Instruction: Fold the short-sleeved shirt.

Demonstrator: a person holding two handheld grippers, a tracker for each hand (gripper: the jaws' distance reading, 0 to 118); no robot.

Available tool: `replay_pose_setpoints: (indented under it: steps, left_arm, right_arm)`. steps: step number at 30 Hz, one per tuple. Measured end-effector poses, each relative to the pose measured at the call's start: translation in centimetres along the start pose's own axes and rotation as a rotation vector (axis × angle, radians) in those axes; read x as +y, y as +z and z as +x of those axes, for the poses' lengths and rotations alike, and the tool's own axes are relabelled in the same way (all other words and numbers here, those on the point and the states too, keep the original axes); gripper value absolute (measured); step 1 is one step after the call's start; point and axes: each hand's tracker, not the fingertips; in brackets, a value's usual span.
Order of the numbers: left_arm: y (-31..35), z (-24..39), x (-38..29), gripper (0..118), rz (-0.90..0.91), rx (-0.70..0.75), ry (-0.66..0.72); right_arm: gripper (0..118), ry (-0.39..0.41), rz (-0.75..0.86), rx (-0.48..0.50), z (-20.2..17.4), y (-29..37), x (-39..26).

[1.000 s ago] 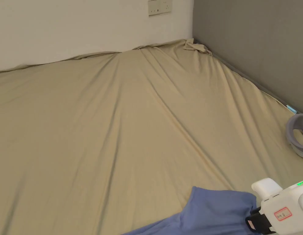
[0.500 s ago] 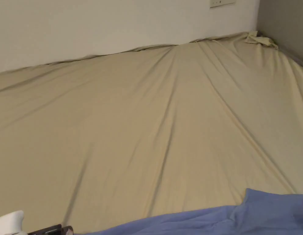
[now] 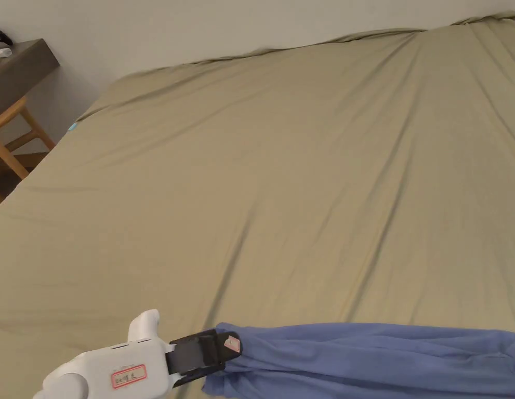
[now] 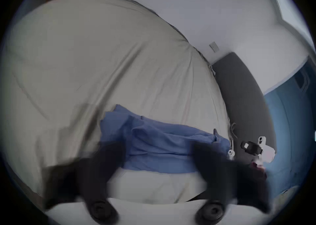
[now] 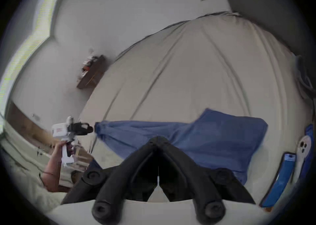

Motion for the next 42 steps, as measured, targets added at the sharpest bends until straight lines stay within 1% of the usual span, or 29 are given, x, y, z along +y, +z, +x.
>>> replay_pose_setpoints:
  steps: [1, 2, 3, 4, 6, 7, 8, 9, 10, 11, 13, 14, 15, 16, 17, 18, 19, 20, 22, 23, 25, 27, 28, 31, 34, 36, 37, 39, 42]
  left_arm:
    - [-0.3, -0.7, 0.3, 113, -0.043, 0.045, -0.001]
    - [-0.5, -1.4, 0.8, 118, -0.041, 0.096, -0.029]
    - [-0.8, -1.9, 1.0, 118, -0.049, 0.108, -0.036]
    - [-1.4, -2.4, 1.1, 118, -0.074, 0.092, -0.043]
    - [-3.6, -2.0, 0.5, 118, -0.156, -0.023, -0.048]
    - [-4.5, -1.9, -0.1, 118, -0.173, -0.059, -0.052]
    - [-5.6, -1.7, -0.6, 118, -0.183, -0.089, -0.064]
    - [-6.4, -1.9, -0.8, 118, -0.175, -0.054, -0.066]
    - [-7.3, -1.7, -1.2, 118, -0.176, -0.008, -0.058]
    - [-7.8, -1.6, -1.6, 118, -0.147, -0.008, -0.058]
    - [-7.2, -1.4, -1.3, 118, -0.054, -0.051, -0.028]
    - [-7.4, -1.5, -1.1, 118, -0.090, -0.053, 0.024]
    - [-7.3, -1.5, -0.8, 113, -0.099, -0.041, 0.039]
    - [-7.0, -1.4, -0.4, 78, -0.105, -0.012, 0.027]
    - [-6.2, -1.6, -0.1, 9, -0.098, -0.006, 0.021]
    - [-6.3, -1.9, 0.0, 9, -0.091, -0.011, 0.028]
    - [-6.0, -2.1, -0.2, 9, -0.083, -0.094, 0.095]
    - [-5.9, -1.9, -0.3, 9, -0.119, -0.097, 0.106]
    - [-4.6, -1.1, -0.5, 9, -0.086, -0.062, 0.041]
    - [-3.9, -0.8, -0.3, 9, -0.078, -0.090, 0.034]
    - [-2.2, -0.8, 0.5, 9, -0.032, -0.150, 0.059]
    - [-1.0, -0.9, 1.7, 9, -0.016, -0.159, 0.064]
    - [-0.3, -0.9, 2.4, 9, -0.004, -0.145, 0.044]
    - [1.9, -1.7, 4.8, 9, 0.022, 0.067, -0.048]
    - [4.0, -1.9, 6.4, 9, 0.053, 0.210, -0.045]
    - [4.6, -0.2, 6.6, 9, 0.069, 0.305, -0.099]
    - [4.4, 1.1, 6.3, 9, 0.064, 0.317, -0.136]
    - [3.9, 4.3, 5.2, 9, 0.055, 0.283, -0.176]
    - [1.5, 9.4, 2.8, 9, -0.015, 0.185, -0.265]
  right_arm:
    - [3, 0.056, 0.004, -0.022, -0.7, 0.2, -0.7]
    - [3, 0.093, -0.002, -0.054, -1.0, 0.3, -0.8]
    - [3, 0.107, -0.011, -0.054, -1.2, 0.4, -0.8]
    - [3, 0.105, -0.025, -0.027, -1.0, 0.3, -0.8]
    - [3, 0.077, -0.017, 0.078, -0.3, 0.2, -0.8]
    - [3, 0.031, -0.010, 0.190, 0.5, 0.2, -0.9]
    - [3, -0.046, -0.016, 0.322, 1.4, -0.2, -1.2]
    - [3, -0.105, -0.010, 0.387, 1.9, -0.4, -1.4]
    - [3, -0.140, -0.002, 0.405, 2.2, -0.4, -1.7]
    - [3, -0.144, 0.009, 0.399, 2.2, -0.3, -1.9]
    - [3, -0.119, 0.014, 0.383, 1.7, -0.6, -2.4]
    - [3, -0.118, 0.010, 0.377, 1.4, -0.7, -2.4]
    - [3, -0.114, 0.000, 0.356, 1.2, -0.8, -2.5]
    - [3, -0.100, -0.017, 0.304, 1.3, -0.9, -2.4]
    - [3, -0.075, -0.026, 0.259, 1.0, -1.0, -2.2]
    - [3, -0.056, -0.032, 0.221, 0.7, -1.1, -2.1]
    - [3, -0.039, -0.034, 0.191, 0.3, -1.1, -2.0]
    - [3, -0.030, -0.034, 0.154, 0.0, -1.2, -1.8]
    - [3, -0.009, -0.037, 0.090, -0.6, -1.1, -1.4]
    - [3, 0.007, -0.039, 0.059, -1.1, -0.9, -1.3]
    - [3, 0.039, -0.038, 0.038, -1.9, -0.7, -1.1]
    - [3, 0.054, -0.039, 0.029, -2.5, -0.3, -0.8]
    - [3, 0.059, -0.040, 0.026, -2.5, -0.2, -0.6]
    - [3, 0.072, -0.033, 0.002, -3.0, 0.4, -0.1]
    - [3, 0.075, -0.024, -0.003, -3.1, 0.7, 0.1]
    - [3, 0.075, -0.024, -0.021, -3.2, 0.7, 0.2]
    - [3, 0.077, -0.026, -0.043, -3.3, 0.5, 0.1]
    - [3, 0.088, -0.033, -0.110, -3.3, 0.1, 0.3]
    - [3, 0.108, -0.052, -0.187, -3.8, -0.7, 0.5]
